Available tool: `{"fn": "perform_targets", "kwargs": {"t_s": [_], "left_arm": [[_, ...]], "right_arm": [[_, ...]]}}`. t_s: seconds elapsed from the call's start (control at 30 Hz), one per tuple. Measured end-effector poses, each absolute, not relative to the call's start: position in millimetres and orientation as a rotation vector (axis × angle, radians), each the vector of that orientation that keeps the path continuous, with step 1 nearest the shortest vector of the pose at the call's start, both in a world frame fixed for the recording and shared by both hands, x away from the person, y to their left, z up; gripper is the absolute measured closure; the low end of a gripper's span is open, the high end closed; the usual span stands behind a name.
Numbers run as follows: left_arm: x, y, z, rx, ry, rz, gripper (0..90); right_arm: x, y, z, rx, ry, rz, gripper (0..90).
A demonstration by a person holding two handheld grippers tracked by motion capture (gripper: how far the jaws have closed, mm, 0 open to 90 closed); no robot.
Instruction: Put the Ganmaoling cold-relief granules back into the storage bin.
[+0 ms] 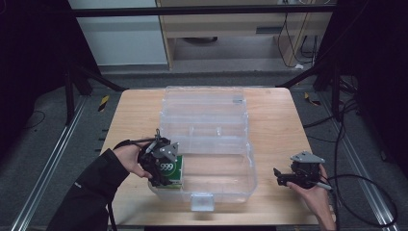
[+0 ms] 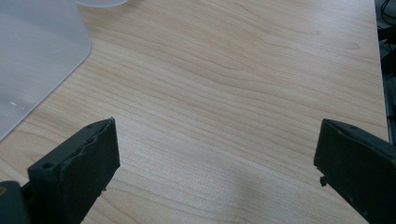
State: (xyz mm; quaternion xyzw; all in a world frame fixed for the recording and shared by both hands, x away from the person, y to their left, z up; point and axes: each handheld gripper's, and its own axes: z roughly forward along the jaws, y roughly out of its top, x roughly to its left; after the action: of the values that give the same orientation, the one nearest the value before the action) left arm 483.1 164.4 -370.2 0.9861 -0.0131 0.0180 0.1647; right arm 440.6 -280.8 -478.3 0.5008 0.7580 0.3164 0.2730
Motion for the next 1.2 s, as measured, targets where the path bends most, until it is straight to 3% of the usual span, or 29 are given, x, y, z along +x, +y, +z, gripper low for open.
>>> {"fn": "perform_targets", "kwargs": {"t_s": [0.6,1.2], "left_arm": [[485,166,-395,2.813,-0.021,0.033,14.0],[482,173,-385,2.747,0.002,0.087,13.5]], "right_arm": [[441,-281,-479,1.342,2.045,0.847,0.7],[441,-280,-479,1.345,2.045,0.847,0.5]]}}
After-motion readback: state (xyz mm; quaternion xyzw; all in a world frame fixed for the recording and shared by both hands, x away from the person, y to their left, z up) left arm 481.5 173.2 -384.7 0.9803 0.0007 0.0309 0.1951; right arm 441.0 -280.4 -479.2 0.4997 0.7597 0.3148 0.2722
